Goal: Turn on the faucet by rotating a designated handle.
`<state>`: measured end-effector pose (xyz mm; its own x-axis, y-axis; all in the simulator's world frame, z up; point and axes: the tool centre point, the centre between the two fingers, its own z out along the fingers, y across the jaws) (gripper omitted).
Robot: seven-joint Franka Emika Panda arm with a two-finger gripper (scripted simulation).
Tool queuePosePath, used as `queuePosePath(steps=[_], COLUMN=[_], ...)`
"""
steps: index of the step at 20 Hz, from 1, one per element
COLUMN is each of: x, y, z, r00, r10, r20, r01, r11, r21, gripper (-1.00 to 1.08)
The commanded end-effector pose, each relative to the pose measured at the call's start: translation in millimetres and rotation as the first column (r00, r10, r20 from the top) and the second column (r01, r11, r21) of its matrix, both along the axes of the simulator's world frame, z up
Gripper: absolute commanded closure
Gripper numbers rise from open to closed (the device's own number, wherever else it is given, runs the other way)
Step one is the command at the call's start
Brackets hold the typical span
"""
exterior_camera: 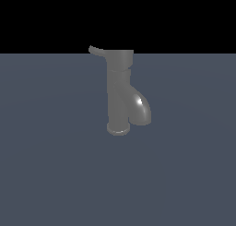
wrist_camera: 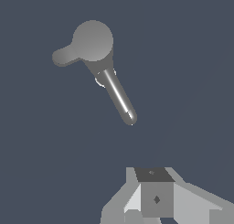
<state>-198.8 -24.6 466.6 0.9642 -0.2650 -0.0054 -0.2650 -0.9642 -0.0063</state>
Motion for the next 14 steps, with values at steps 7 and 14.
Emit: queuePosePath(steps=[7, 14], x=[44, 79], y=[11, 22], z=[-15, -32], r00=[0.982, 0.942], r10=[-0.187, -0.335], r20=[0.002, 0.007], r01=[0.187, 0.335], r11=[0.982, 0.942], r21=[-0.017, -0.026], gripper=[1.08, 1.08])
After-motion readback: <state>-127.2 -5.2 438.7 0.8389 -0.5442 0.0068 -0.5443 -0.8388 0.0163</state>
